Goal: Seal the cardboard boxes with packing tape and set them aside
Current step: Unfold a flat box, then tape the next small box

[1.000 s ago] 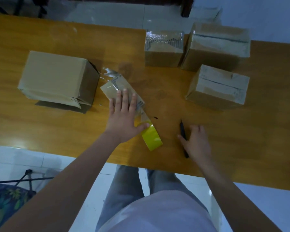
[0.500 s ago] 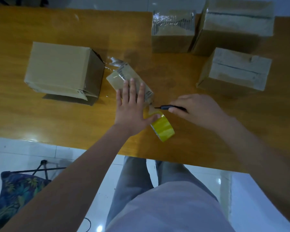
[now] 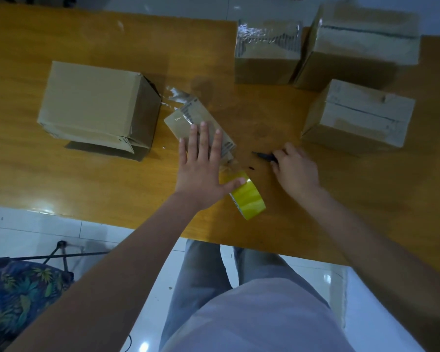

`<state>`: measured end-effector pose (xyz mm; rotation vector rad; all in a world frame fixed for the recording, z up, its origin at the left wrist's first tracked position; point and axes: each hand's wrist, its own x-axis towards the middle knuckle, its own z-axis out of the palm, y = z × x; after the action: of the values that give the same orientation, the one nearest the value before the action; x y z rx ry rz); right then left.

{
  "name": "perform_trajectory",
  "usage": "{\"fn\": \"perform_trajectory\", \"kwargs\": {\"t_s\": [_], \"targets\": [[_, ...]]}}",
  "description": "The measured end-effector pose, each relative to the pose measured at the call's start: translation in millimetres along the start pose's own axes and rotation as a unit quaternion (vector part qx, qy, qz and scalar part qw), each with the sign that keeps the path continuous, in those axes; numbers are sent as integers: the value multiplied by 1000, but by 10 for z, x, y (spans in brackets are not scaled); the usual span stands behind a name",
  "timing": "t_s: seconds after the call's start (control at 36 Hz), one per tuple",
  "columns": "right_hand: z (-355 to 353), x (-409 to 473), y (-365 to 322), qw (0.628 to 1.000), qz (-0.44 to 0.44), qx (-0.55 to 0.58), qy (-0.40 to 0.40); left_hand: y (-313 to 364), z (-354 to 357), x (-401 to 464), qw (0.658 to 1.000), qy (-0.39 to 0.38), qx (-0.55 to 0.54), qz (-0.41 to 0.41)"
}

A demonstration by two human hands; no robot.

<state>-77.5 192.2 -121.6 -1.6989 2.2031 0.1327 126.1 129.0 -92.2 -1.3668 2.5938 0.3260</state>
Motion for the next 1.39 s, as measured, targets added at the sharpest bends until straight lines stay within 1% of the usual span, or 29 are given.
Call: {"fn": "perform_trajectory", "kwargs": {"t_s": [0.03, 0.06, 0.08, 0.11, 0.14, 0.19, 0.25, 0.28, 0.31, 0.39, 0.53, 0.61, 0.67, 0.78, 0.86, 0.94, 1.03, 1.06, 1.14, 1.25, 1.33, 1.39], "targets": [[43, -21, -28, 1000, 12, 7, 16, -2, -1, 3, 1000, -1, -1, 0], [65, -41, -75, 998, 15, 38, 41, -6, -5, 5, 1000, -1, 0, -1], [71, -54, -138, 993, 13, 103, 61, -7, -11, 6, 1000, -2, 1, -2], [50, -64, -220, 979, 11, 194, 66, -4, -14, 2, 1000, -3, 2, -2], [34, -61, -300, 955, 13, 292, 48, 3, -17, -2, 1000, -4, 2, -3], [-26, -44, -433, 893, 26, 445, -55, 13, -14, -3, 1000, -4, 0, -1], [-51, -18, -502, 820, 31, 548, -164, 13, -16, 0, 1000, -1, -6, 3], [-56, -12, -519, 794, 30, 576, -192, 7, -17, 0, 1000, -1, -10, 6], [-46, -11, -524, 782, 26, 589, -202, 2, -19, -1, 1000, 0, -18, 7], [6, -41, -485, 761, 35, 617, -198, 1, -27, -10, 999, 9, -43, 3], [84, -104, -442, 750, 43, 627, -205, 35, 4, -10, 999, 16, -33, -4], [93, -113, -475, 746, 46, 636, -190, 30, 8, -12, 999, 25, -36, 0], [117, -109, -496, 743, 63, 642, -180, 19, 8, -13, 998, 31, -48, 1], [140, -116, -532, 730, 96, 651, -185, 12, 17, -7, 997, 38, -70, 1], [123, -126, -545, 708, 118, 669, -193, 6, 37, -5, 997, 42, -71, 2], [101, -137, -531, 697, 109, 681, -197, -5, 58, 4, 997, 49, -62, 2], [90, -166, -518, 667, 65, 715, -200, 4, 84, 14, 998, 51, -43, -8], [85, -179, -526, 665, 49, 718, -200, 10, 94, 16, 998, 52, -38, -11], [111, -196, -537, 684, 24, 704, -188, 23, 103, 22, 997, 61, -38, -13], [92, -156, -548, 700, 30, 698, -144, 21, 70, 38, 996, 63, -65, -22], [75, -155, -529, 722, 15, 678, -138, 20, 88, 61, 994, 87, -68, -25], [68, -193, -496, 729, 3, 671, -139, 17, 146, 71, 992, 110, -57, -24]]}}
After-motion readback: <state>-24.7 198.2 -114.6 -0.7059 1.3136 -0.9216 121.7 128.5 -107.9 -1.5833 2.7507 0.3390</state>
